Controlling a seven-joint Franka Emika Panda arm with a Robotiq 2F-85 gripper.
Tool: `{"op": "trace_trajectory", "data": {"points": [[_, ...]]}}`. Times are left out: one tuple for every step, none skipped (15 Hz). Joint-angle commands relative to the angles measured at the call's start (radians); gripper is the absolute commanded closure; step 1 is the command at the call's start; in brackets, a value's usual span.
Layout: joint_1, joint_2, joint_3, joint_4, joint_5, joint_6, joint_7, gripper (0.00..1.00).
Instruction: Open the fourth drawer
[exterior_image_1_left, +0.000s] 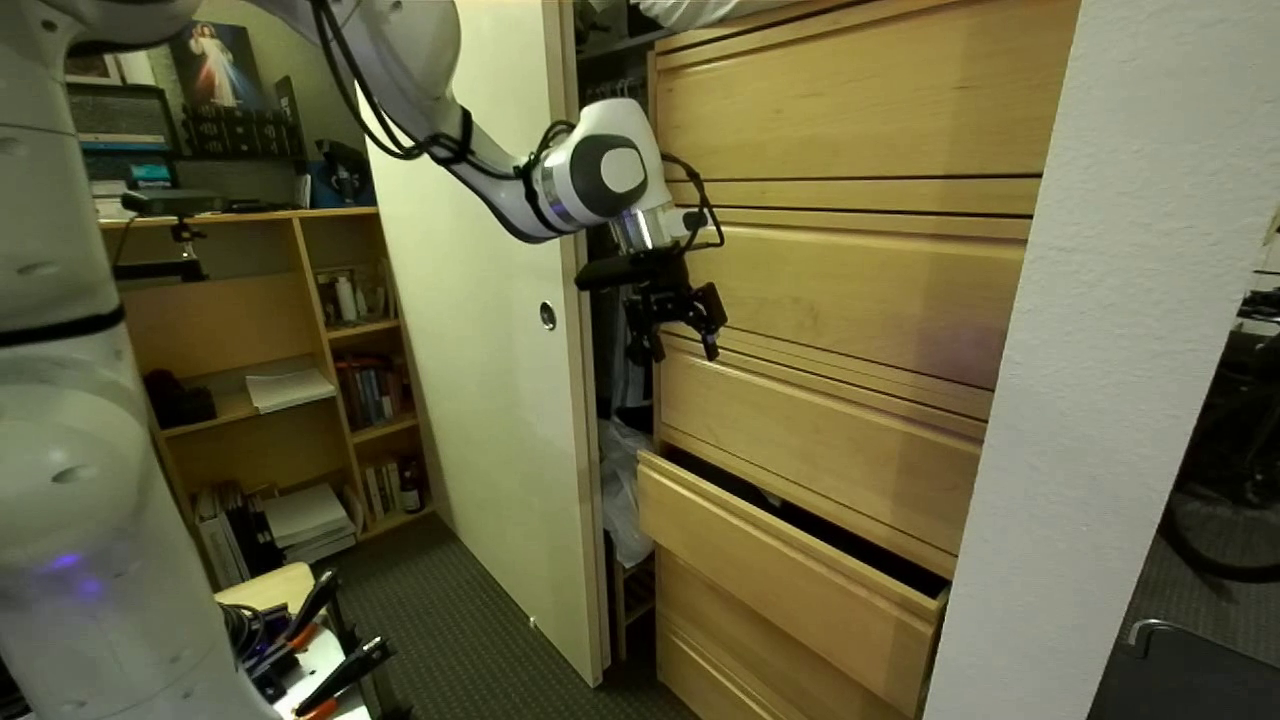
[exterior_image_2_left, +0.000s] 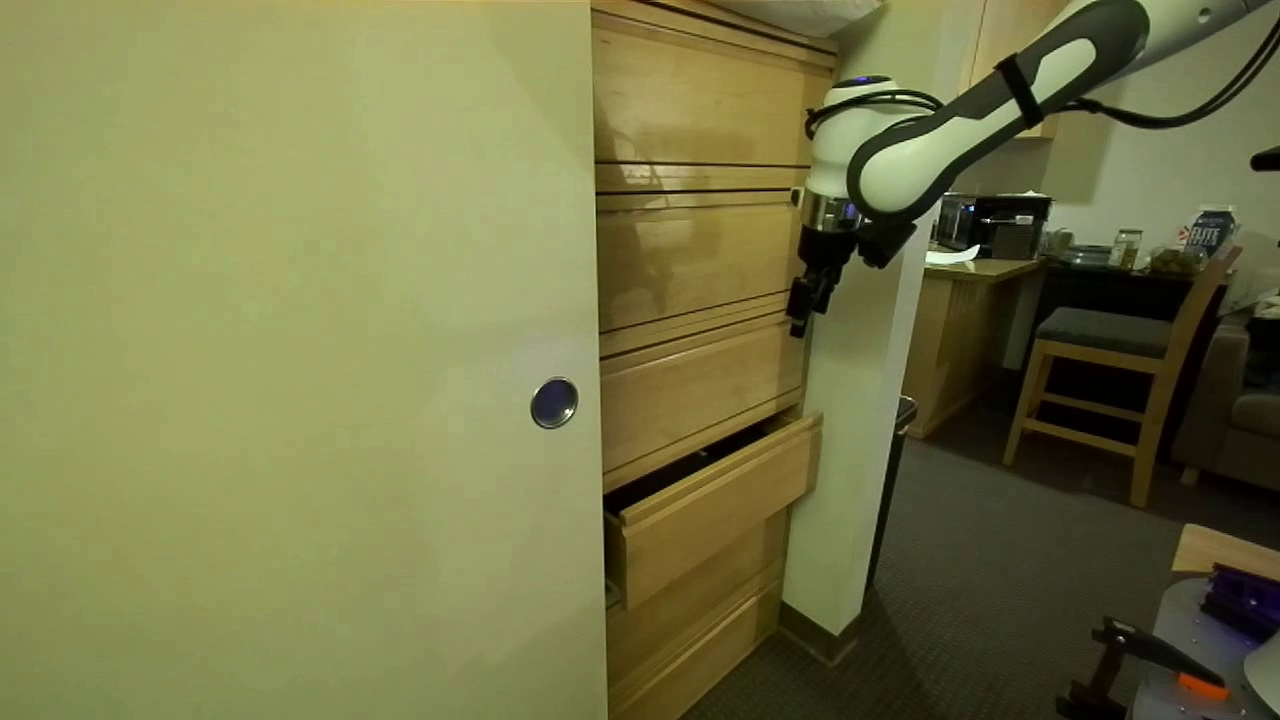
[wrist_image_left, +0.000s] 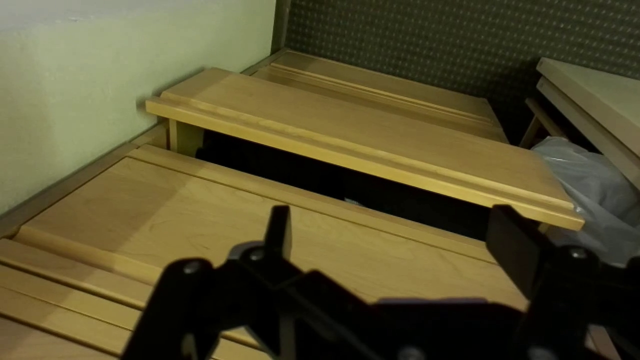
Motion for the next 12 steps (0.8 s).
{"op": "trace_trajectory", "data": {"points": [[-0.002,0.0,0.002,0.002,0.001,-0.002,-0.001,0.0],[-0.002,0.0,0.002,0.002,0.001,-0.002,-0.001,0.0],[-0.002,0.0,0.002,0.002,0.001,-0.002,-0.001,0.0],[-0.002,0.0,0.002,0.002,0.001,-0.002,-0.001,0.0],[-0.002,0.0,0.002,0.002,0.001,-0.002,-0.001,0.0],[-0.002,0.0,0.002,0.002,0.001,-0.002,-0.001,0.0],[-0.002,0.0,0.002,0.002,0.001,-0.002,-0.001,0.0],[-0.002,0.0,0.002,0.002,0.001,-0.002,-0.001,0.0],[-0.002,0.0,0.002,0.002,0.001,-0.002,-0.001,0.0],[-0.002,0.0,0.002,0.002,0.001,-0.003,-0.001,0.0],[-0.003,0.008,0.004,-0.001,0.011,0.001,-0.02,0.0],[-0.002,0.016,0.006,-0.004,0.013,0.006,-0.033,0.0]]}}
